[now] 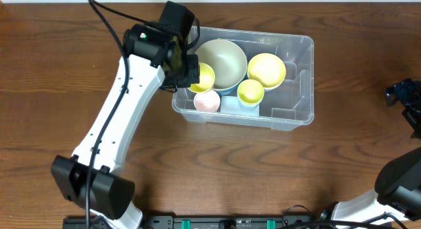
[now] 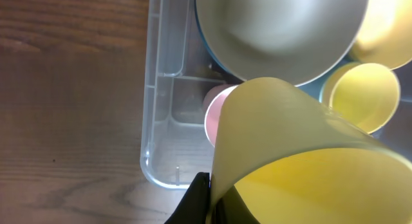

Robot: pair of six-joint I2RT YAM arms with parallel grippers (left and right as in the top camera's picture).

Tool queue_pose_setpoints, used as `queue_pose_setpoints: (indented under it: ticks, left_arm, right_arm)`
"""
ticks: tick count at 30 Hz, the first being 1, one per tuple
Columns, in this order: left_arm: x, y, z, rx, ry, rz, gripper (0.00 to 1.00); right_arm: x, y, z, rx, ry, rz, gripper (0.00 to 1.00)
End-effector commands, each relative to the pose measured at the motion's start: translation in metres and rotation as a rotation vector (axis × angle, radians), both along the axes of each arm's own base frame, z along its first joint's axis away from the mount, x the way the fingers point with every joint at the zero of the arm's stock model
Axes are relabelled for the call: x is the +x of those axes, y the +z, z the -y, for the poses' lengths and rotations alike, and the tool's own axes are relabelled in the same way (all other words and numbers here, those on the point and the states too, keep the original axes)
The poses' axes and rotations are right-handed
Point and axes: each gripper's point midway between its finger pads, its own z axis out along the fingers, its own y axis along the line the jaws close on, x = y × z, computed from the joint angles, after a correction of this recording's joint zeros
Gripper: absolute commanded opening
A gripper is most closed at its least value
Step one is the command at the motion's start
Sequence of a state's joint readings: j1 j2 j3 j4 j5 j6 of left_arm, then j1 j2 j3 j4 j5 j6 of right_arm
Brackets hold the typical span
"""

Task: Pack container
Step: 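Lower the yellow cup onto the pink cup in the bin, release, then move the left gripper to the white cup and grip it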

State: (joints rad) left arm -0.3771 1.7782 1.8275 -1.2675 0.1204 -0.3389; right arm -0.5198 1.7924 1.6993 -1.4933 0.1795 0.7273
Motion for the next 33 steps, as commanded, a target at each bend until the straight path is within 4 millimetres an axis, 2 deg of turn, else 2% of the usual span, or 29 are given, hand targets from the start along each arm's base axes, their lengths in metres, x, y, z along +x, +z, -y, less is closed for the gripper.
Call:
queue_pose_setpoints:
  ticks: [1, 18, 26, 33]
  left_arm:
    - [-0.002, -0.006, -0.001, 0.021, -0.013, -0.023, 0.06]
    - [-0.008, -0.043, 0.0, 0.051, -0.019, -0.141, 0.06]
    - [-0.01, -0.047, 0.009, 0.056, -0.055, -0.143, 0.06]
    - [-0.009, -0.047, 0.009, 0.055, -0.054, -0.14, 0.06]
  right_arm:
    - [-0.002, -0.001, 0.003, -0.01, -0.016, -0.006, 0.99]
    - [-0.002, -0.001, 0.003, -0.01, -0.016, -0.006, 0.99]
    - [-0.002, -0.001, 0.002, -0.009, -0.016, -0.006, 0.99]
    - [-0.002, -0.001, 0.002, -0.009, -0.016, -0.006, 0.99]
